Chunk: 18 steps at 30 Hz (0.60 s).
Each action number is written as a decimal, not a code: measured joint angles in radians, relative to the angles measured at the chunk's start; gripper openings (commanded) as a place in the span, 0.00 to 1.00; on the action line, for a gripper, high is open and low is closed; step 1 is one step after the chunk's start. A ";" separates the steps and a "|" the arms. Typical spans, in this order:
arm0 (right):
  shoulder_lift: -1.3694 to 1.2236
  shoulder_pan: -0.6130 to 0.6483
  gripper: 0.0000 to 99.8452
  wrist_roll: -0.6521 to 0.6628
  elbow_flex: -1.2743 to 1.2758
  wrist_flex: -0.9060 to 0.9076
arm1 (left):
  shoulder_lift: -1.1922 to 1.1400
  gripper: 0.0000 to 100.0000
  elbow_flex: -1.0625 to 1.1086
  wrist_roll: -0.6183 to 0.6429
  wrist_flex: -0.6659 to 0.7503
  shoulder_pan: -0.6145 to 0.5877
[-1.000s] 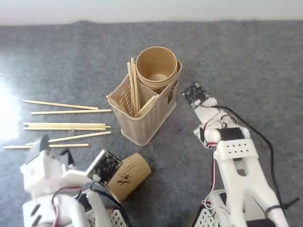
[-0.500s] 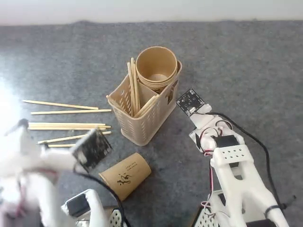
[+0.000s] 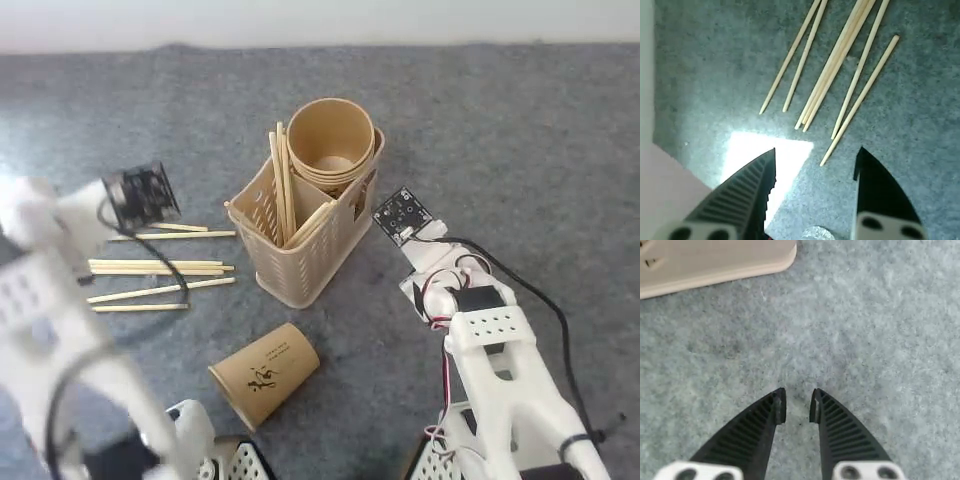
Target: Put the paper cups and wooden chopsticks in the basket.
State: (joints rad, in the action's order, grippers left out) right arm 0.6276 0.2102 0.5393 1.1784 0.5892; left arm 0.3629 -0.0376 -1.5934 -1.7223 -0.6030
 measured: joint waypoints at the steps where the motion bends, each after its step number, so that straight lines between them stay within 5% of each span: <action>1: 0.000 0.000 0.09 0.000 0.000 0.000 | -0.061 0.24 -0.021 0.005 0.000 0.000; 18: 0.000 0.000 0.09 0.000 0.080 -0.132 | -0.887 0.18 -0.267 0.224 0.190 0.020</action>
State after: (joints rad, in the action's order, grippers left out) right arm 0.6276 0.2102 0.5393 1.2582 0.4572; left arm -0.5240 -0.3046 -1.3694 -1.5321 -0.5831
